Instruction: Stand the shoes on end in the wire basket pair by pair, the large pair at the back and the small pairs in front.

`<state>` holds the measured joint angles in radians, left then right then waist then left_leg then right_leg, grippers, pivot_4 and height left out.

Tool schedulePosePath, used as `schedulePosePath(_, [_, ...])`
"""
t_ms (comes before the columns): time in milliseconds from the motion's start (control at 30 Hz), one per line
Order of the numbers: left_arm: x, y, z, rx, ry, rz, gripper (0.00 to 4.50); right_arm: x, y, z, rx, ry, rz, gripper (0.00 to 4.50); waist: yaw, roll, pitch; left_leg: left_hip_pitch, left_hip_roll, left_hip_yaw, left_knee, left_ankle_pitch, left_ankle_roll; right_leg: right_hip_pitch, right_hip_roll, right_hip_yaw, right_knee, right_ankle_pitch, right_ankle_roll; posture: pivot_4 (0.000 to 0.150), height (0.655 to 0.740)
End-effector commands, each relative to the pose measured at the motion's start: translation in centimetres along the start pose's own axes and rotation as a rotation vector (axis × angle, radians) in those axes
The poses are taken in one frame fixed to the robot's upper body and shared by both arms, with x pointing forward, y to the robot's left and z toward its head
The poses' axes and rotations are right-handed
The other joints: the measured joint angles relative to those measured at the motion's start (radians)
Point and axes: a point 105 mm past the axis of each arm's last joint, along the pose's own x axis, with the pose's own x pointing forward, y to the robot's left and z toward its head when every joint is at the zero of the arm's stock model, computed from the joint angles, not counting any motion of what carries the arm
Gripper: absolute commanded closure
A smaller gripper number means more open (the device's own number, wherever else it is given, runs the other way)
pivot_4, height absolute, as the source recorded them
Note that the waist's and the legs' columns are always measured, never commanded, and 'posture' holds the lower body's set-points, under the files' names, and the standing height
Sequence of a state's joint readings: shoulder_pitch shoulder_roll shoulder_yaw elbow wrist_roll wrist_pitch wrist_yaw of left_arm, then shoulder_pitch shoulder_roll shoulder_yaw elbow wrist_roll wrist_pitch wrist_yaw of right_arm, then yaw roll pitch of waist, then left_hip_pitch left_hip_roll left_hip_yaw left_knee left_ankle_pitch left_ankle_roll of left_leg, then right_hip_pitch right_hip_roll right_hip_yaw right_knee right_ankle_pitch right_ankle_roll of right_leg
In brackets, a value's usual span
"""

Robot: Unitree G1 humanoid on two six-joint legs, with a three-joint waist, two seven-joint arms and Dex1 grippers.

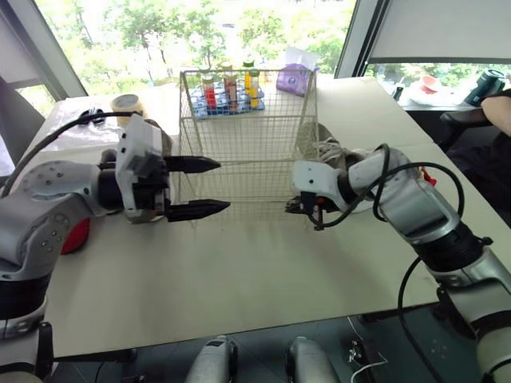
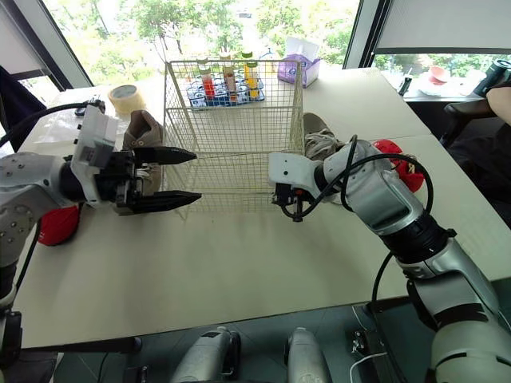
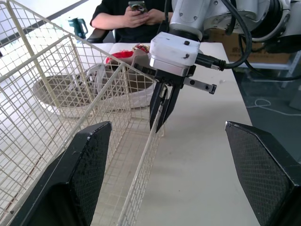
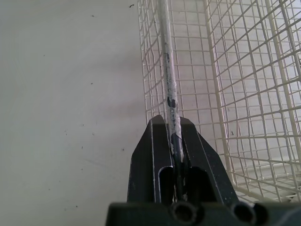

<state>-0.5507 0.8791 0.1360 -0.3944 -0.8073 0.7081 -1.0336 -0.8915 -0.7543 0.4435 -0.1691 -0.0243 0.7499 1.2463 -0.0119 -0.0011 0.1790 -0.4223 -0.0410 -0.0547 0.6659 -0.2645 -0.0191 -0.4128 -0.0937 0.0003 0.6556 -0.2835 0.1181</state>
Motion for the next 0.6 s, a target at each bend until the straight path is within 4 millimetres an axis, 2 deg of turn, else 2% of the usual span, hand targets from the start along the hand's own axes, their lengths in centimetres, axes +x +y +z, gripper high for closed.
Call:
schedulePosePath(33, [-0.06, 0.07, 0.83, 0.049, -0.019, 0.004, 0.53, -1.39, -0.98, 0.58, -0.056, -0.007, -0.040, 4.47, -0.001, 0.000, 0.000, 0.000, 0.000, 0.000, 0.000, 0.000, 0.000, 0.000, 0.000, 0.000, 0.000, 0.000, 0.000, 0.150, 0.7400])
schedulePosePath(600, [-0.30, 0.14, 1.63, 0.054, -0.042, 0.015, 0.53, -0.85, -0.34, 1.15, -0.111, -0.049, 0.061, 4.47, -0.003, 0.000, 0.000, 0.000, 0.000, 0.000, 0.000, 0.000, 0.000, 0.000, 0.000, 0.000, 0.000, 0.000, 0.000, 0.150, 0.7400])
